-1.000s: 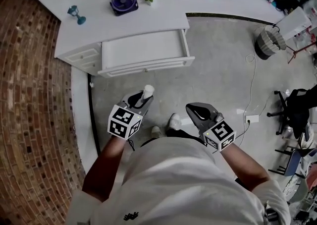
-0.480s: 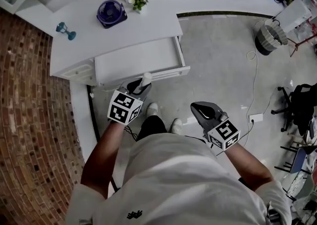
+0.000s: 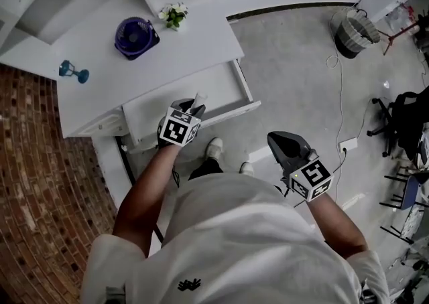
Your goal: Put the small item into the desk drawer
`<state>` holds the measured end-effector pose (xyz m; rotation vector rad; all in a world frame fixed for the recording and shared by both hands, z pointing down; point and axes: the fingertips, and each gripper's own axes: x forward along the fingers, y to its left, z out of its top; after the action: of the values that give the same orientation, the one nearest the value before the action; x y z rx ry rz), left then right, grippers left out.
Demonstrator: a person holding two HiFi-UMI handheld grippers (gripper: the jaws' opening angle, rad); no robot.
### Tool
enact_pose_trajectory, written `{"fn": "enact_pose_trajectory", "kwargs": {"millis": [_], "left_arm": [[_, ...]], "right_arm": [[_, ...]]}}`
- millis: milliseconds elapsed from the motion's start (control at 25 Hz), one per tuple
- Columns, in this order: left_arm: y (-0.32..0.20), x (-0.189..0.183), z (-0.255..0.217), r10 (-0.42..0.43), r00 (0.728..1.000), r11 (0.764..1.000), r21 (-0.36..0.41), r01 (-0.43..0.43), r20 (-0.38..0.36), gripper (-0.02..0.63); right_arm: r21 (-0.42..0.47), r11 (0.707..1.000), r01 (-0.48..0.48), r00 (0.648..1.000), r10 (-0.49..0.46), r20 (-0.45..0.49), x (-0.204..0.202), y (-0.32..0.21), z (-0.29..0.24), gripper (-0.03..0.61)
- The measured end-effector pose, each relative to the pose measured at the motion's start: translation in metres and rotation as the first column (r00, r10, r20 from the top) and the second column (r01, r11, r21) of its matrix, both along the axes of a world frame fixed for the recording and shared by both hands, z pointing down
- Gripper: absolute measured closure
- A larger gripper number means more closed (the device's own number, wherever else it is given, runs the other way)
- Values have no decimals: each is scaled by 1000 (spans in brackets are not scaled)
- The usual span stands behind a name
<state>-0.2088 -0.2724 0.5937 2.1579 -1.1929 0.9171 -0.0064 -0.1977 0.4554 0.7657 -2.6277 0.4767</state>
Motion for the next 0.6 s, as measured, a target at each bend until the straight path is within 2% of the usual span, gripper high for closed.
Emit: {"fn": "enact_pose_trajectory", "kwargs": {"millis": [280, 600], "left_arm": [[-37, -18, 61, 38, 999, 995, -91, -35, 28, 485], [-70, -21, 114, 97, 993, 983, -161, -84, 71, 485]], "right_arm": [[-16, 992, -128, 991, 127, -39, -3, -14, 6, 565], [-42, 959, -279, 957, 274, -95, 10, -20, 17, 565]]}}
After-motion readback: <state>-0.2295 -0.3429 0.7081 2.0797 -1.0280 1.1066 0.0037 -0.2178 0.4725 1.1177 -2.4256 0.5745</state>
